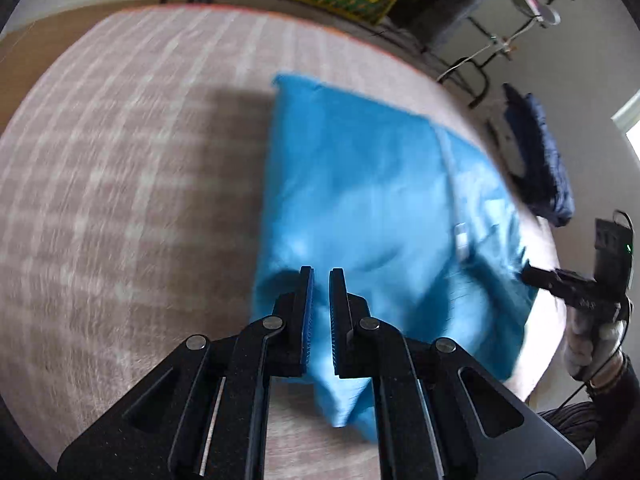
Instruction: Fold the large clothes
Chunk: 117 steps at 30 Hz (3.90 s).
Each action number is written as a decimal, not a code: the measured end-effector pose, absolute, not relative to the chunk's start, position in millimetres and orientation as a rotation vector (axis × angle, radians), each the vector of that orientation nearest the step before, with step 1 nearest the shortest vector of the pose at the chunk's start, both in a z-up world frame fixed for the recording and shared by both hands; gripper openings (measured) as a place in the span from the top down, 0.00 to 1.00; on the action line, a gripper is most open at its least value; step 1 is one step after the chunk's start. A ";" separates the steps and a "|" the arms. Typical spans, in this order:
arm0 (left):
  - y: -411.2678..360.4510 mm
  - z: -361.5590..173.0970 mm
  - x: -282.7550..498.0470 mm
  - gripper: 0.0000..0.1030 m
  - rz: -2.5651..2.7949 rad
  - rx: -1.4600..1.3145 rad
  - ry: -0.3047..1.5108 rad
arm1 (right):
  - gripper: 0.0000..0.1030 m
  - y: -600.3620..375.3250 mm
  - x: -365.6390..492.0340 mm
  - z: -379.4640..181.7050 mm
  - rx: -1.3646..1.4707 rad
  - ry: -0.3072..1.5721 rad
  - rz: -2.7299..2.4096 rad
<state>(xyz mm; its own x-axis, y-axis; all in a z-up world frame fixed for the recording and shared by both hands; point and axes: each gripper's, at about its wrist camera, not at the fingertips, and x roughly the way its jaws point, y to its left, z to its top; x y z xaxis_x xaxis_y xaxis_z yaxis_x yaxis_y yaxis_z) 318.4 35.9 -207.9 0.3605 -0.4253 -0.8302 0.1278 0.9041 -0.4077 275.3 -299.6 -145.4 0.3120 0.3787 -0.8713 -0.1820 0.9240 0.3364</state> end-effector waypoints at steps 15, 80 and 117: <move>12.5 -169.1 228.2 0.96 -0.561 -0.189 1.115 | 0.89 -205.5 218.8 -117.6 0.044 1.144 0.523; -67.6 -206.6 214.2 0.74 -0.401 0.258 1.107 | 0.81 -198.8 198.2 -159.1 -0.157 1.155 0.226; -144.6 -210.5 199.2 0.98 -0.717 -0.117 1.108 | 0.95 -267.7 308.2 -175.3 0.454 1.179 0.744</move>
